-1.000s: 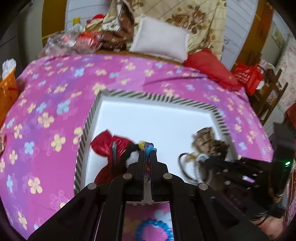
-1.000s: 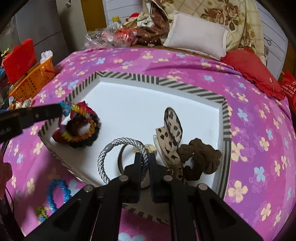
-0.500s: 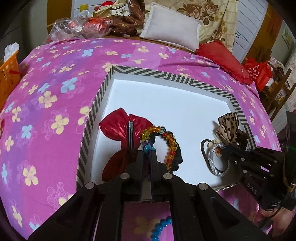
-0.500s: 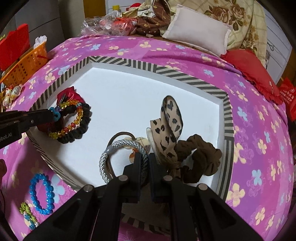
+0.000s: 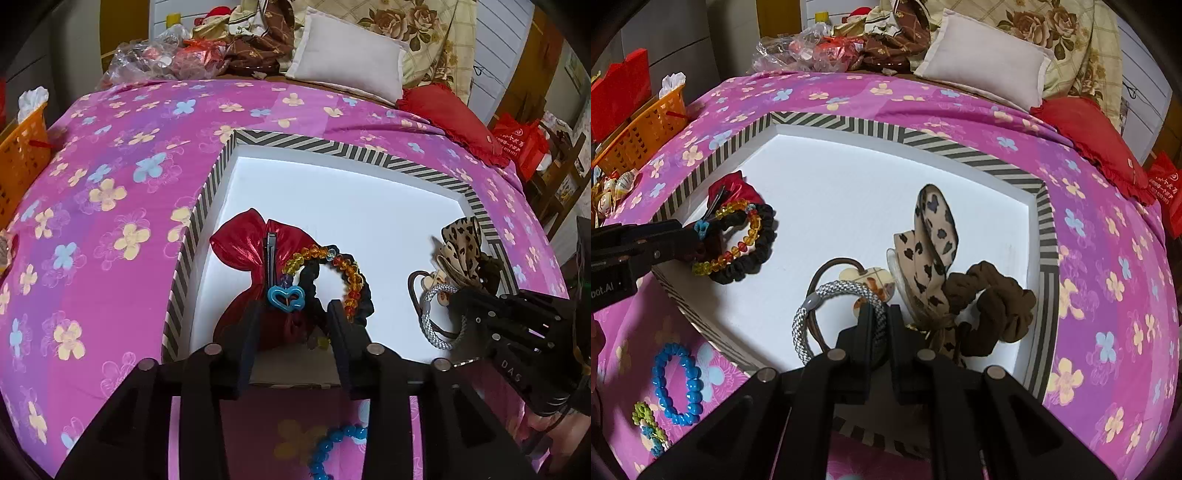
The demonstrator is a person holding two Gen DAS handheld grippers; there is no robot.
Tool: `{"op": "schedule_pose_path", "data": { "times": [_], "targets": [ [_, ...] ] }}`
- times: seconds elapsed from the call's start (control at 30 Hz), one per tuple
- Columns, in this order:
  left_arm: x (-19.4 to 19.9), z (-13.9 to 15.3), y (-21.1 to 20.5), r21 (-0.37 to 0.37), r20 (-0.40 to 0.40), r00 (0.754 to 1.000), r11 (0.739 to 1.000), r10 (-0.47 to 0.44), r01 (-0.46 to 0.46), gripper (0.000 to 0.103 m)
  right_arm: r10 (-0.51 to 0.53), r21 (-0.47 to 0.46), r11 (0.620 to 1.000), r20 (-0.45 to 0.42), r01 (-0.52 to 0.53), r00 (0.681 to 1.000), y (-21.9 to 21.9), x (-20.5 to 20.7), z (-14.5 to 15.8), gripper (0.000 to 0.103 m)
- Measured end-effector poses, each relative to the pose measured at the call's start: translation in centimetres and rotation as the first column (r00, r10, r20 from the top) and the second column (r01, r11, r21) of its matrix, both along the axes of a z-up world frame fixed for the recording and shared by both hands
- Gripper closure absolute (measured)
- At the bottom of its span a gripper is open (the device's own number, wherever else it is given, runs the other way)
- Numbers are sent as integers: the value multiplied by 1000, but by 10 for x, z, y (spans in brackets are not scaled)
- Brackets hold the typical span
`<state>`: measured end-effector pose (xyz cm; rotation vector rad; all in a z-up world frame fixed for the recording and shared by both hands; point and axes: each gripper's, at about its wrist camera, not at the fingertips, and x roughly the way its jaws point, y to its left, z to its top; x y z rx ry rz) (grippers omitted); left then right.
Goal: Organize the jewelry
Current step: 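Lower both bracelets into the tray and open both tools, then move both open tools back over the remaining bracelets beside the tray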
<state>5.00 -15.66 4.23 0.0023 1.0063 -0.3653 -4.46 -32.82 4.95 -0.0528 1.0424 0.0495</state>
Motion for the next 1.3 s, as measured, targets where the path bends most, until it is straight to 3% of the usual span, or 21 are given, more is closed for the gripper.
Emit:
{"op": "schedule_pose_path", "data": {
  "times": [0.13, 0.5, 0.7, 1.3],
  "targets": [
    [-2, 0, 0, 9, 4, 1000, 1000, 4, -4, 87, -2, 2, 1000, -6, 2, 1000, 0, -1, -1, 95],
    [-6, 9, 2, 31, 47, 999, 999, 24, -25, 87, -13, 36, 999, 0, 13, 1000, 1, -5, 0, 66],
    [-10, 12, 4, 31, 55, 998, 999, 29, -30, 87, -25, 56, 998, 18, 24, 1000, 0, -9, 5, 56],
    [-57, 41, 15, -1, 105, 994, 1000, 2, -1, 85, 13, 58, 998, 88, -18, 996, 14, -47, 36, 48]
  ]
}}
